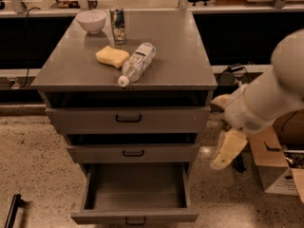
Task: Close bottom drawer
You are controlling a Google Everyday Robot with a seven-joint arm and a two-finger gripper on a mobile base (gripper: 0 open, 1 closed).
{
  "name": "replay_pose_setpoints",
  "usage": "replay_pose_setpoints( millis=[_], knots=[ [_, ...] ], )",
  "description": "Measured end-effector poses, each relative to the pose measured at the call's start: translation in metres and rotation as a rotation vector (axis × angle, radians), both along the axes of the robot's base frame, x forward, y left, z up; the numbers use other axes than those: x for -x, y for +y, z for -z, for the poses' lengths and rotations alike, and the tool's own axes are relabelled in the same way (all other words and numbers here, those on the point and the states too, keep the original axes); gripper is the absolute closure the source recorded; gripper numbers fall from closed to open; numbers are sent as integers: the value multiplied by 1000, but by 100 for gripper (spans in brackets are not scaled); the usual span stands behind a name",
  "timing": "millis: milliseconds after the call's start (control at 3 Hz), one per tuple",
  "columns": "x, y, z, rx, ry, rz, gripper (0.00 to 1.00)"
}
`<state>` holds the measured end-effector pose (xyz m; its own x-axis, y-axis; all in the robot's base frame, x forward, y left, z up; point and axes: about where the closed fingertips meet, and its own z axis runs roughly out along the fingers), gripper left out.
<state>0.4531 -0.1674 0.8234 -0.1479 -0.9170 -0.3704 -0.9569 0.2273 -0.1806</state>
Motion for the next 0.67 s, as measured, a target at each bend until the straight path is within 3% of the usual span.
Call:
replay_pose_setpoints(
  millis=[333, 667],
  knots=[
    [3, 26, 68, -77, 14, -56, 0],
    [0, 28, 69, -76, -2, -59, 0]
  ],
)
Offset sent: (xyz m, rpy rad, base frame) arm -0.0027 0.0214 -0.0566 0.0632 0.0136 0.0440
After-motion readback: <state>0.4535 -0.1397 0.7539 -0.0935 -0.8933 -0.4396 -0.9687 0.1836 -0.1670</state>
